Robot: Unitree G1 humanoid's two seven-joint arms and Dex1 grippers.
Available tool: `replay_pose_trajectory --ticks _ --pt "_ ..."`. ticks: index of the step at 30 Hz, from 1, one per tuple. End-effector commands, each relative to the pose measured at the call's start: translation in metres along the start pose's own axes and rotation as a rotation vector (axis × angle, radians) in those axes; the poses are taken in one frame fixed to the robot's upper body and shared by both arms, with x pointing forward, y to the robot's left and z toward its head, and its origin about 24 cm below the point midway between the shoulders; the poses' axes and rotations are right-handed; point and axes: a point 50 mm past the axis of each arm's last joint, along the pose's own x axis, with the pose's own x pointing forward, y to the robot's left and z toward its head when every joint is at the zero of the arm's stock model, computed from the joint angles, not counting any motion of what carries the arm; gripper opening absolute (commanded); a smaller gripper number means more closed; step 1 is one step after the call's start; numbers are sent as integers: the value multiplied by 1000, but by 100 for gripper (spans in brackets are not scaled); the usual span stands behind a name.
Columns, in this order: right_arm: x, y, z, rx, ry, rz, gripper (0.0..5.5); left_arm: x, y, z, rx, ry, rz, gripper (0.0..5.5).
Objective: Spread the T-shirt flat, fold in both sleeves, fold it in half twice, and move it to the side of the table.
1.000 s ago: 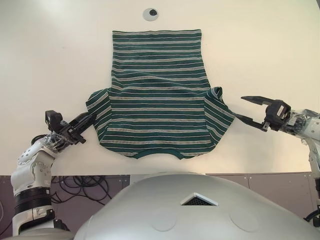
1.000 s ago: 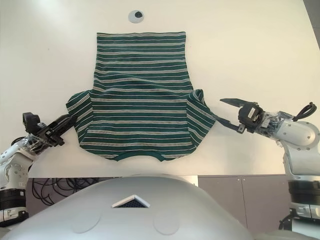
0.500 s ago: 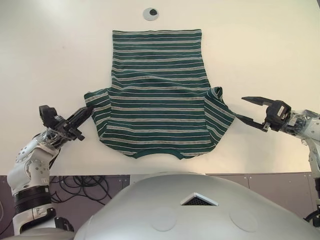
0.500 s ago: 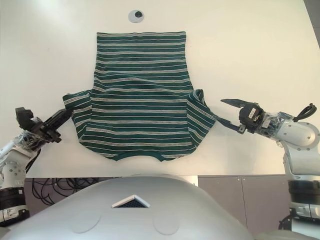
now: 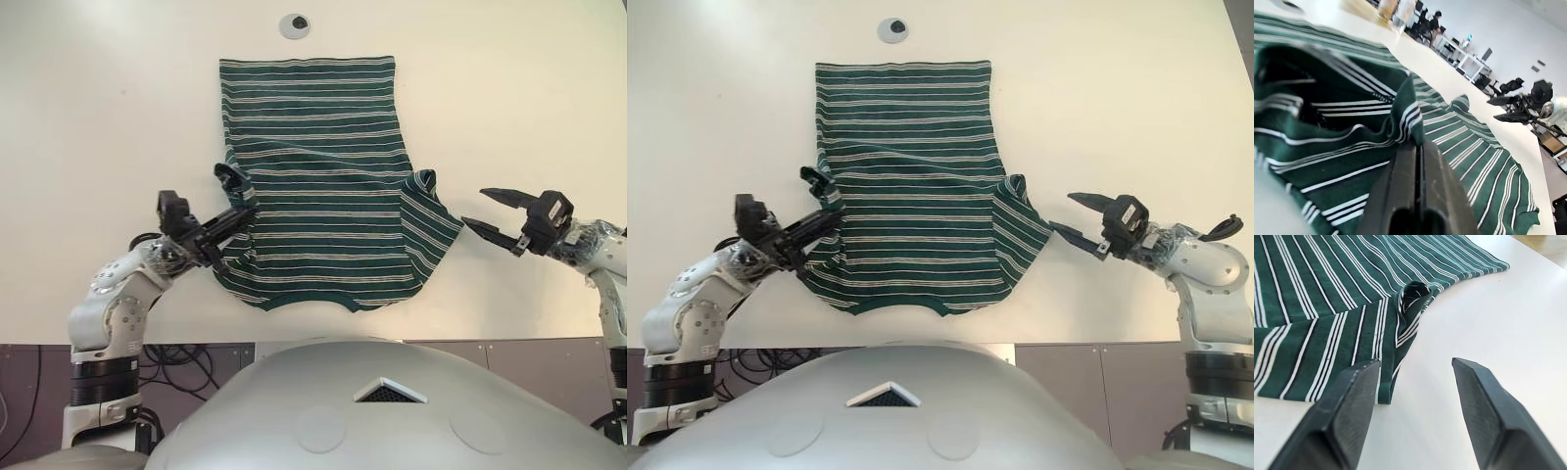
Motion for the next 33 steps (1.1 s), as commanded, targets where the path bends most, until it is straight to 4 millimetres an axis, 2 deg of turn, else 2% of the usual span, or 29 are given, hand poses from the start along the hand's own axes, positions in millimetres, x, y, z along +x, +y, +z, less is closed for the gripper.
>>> replay_pose_trajectory --ticks 1,3,5,10,18,19,23,28,33 --pt "0 -1 7 359 -102 -3 271 12 0 -9 4 55 15 3" --pt "0 2 13 534 -135 51 271 14 0 -12 -1 69 24 3" --pt "0 5 12 643 -97 77 271 14 -3 -14 -2 72 22 29" --pt "9 10 1 789 8 82 271 19 -13 -14 -49 33 9 123" --pt "15 8 -17 804 126 -18 271 20 -13 -11 -81 7 56 226" --pt "15 8 -18 799 134 -27 271 19 -13 -8 -77 -8 52 244" --pt "18 12 -21 792 157 2 271 16 -24 14 -51 -142 7 244" --pt "13 21 -17 797 167 102 193 5 -34 51 -21 -314 -12 248" --pt "9 20 -17 793 173 103 106 -6 -39 59 7 -332 -17 248"
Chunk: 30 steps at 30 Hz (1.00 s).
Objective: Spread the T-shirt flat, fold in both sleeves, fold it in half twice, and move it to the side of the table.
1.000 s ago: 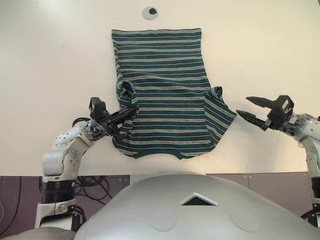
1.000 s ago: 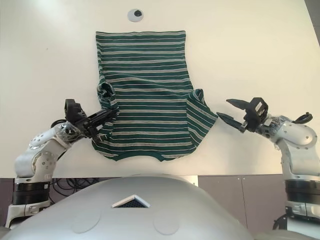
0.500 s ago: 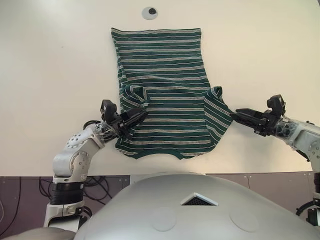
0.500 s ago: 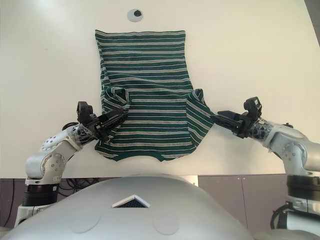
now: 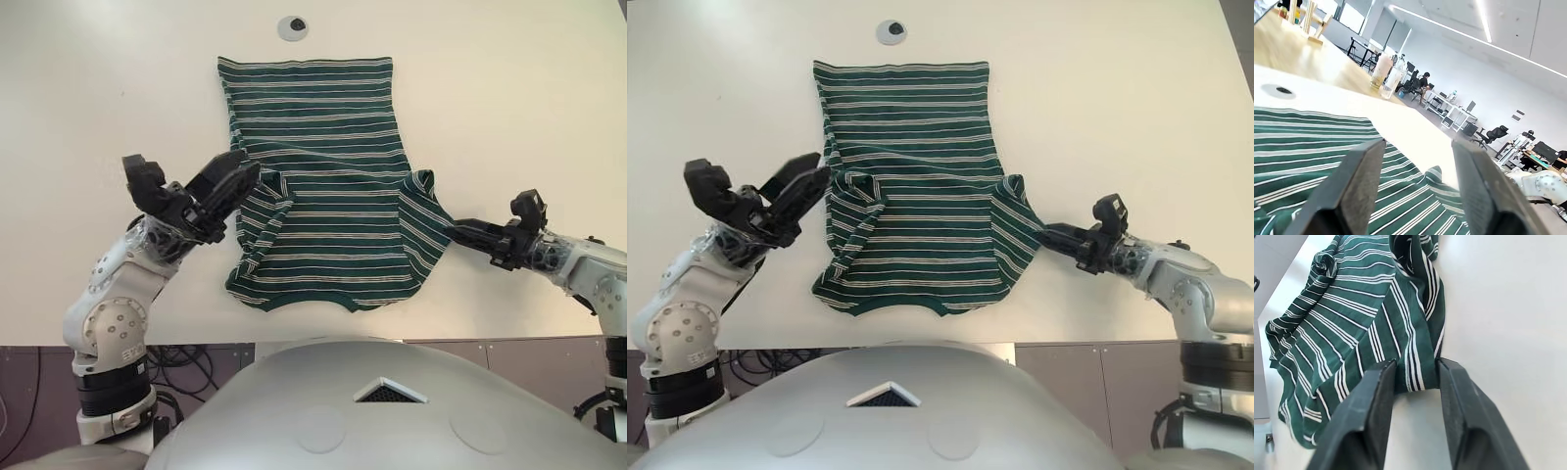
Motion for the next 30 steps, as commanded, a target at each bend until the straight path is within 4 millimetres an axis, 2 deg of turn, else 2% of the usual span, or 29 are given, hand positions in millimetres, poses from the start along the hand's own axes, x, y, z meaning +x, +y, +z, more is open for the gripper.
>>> replay_pose_trajectory --ticks 1,3,6,9,11,15,20,23,30 --pt "-5 -3 -5 14 51 -37 79 -9 -2 6 39 26 11 248" --pt "-6 -3 -4 16 50 -35 48 -17 0 5 65 53 38 248" --pt "-8 -2 1 24 26 -21 2 -38 5 -7 264 221 93 248" --pt "-9 4 8 45 -46 24 2 -62 13 -13 477 342 108 248" --pt "-8 11 13 57 -75 69 2 -74 13 -19 610 401 67 248" --pt "0 29 21 44 -101 165 2 -93 9 -39 917 580 -148 248" --pt "18 51 31 6 -89 257 2 -104 17 -49 1129 648 -282 248" --pt "38 62 32 -11 -63 293 2 -106 16 -56 1206 654 -361 248" --pt "75 77 32 -11 -11 333 2 -104 17 -49 1466 584 -560 248"
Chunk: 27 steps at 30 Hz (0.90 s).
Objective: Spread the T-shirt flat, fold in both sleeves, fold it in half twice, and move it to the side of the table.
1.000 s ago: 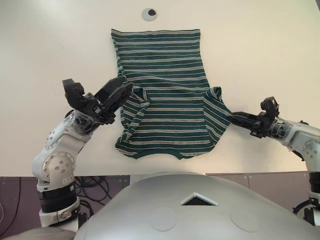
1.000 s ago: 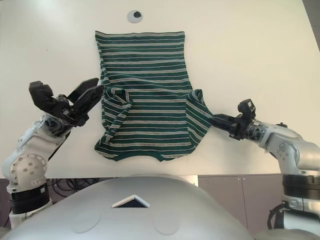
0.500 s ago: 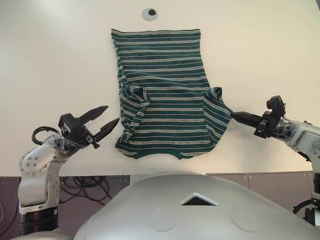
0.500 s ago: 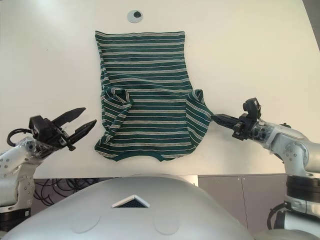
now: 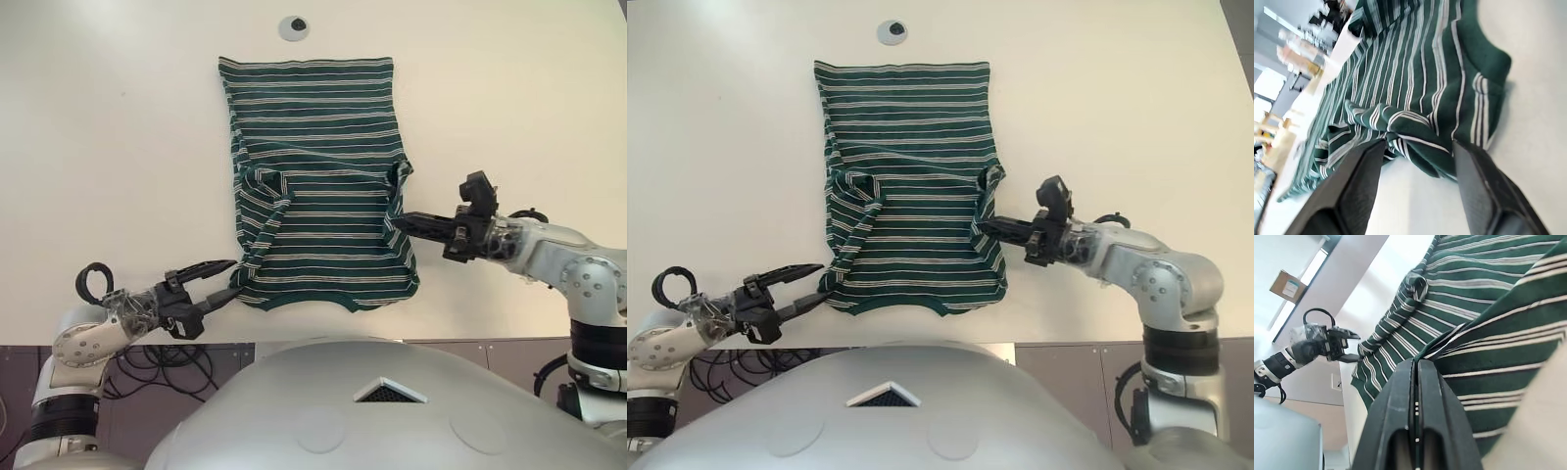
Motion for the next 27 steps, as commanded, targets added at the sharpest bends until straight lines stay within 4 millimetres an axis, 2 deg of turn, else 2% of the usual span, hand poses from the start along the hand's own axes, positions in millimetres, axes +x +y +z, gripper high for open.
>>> replay_pose_trajectory --ticks 1,5,10,13,18,23,27 --pt "23 1 1 0 22 18 2 -3 2 0 125 -37 -52 248" --pt "37 -1 -1 18 38 23 2 -5 14 8 226 -94 -1 248" --pt "35 -2 0 15 29 22 82 -10 37 24 343 -140 109 248" --pt "22 -3 7 4 -8 14 128 -21 42 24 387 -82 80 248" --pt "0 0 18 -27 -70 4 209 -27 39 26 332 -51 41 248" --pt "-31 -1 30 -88 -131 -48 215 -13 26 20 295 -21 -70 248" --pt "-49 -2 35 -139 -147 -93 215 -4 15 13 250 -8 -122 248"
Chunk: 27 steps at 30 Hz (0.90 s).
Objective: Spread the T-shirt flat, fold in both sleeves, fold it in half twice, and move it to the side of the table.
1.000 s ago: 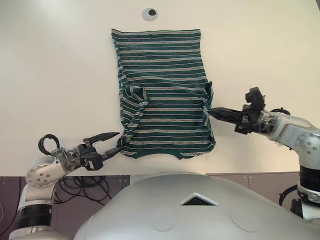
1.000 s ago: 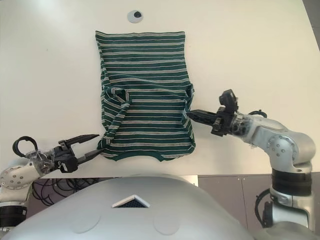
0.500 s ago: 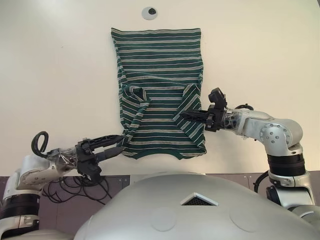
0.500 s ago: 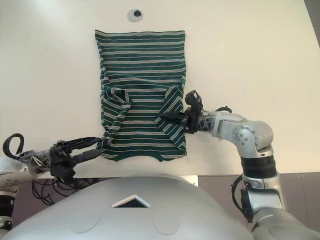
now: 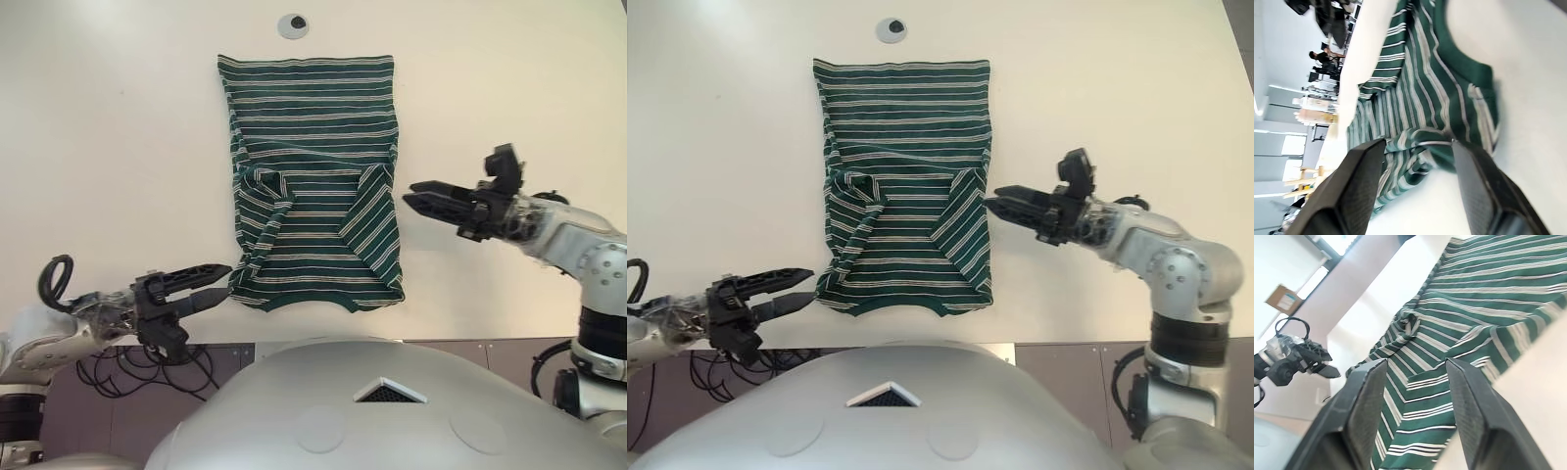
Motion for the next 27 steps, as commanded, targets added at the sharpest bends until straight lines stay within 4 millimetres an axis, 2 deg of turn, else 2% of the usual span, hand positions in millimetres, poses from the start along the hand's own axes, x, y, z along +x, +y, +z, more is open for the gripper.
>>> replay_pose_trajectory --ticks 1,4,6,8,12,17,21,27 --pt "-19 0 7 -104 7 -42 215 8 -9 -6 -32 12 -57 248" --pt "-32 -3 6 -200 14 -75 215 9 -15 -8 -59 18 -89 248" --pt "-40 -6 2 -325 46 -84 215 9 -18 -7 -73 8 -85 248" --pt "-46 -10 0 -356 45 -72 215 9 -17 -4 -78 -11 -54 248" --pt "-56 -18 -6 -468 75 -102 215 2 -24 -9 -89 14 -102 248" --pt "-67 -26 -35 -756 282 -70 215 -8 -33 -6 -121 25 -113 248" --pt "-67 -21 -69 -1053 453 84 215 -16 -33 -6 -124 35 -126 248" --pt "-65 -8 -92 -1179 479 241 215 -15 -35 -5 -134 32 -133 248"
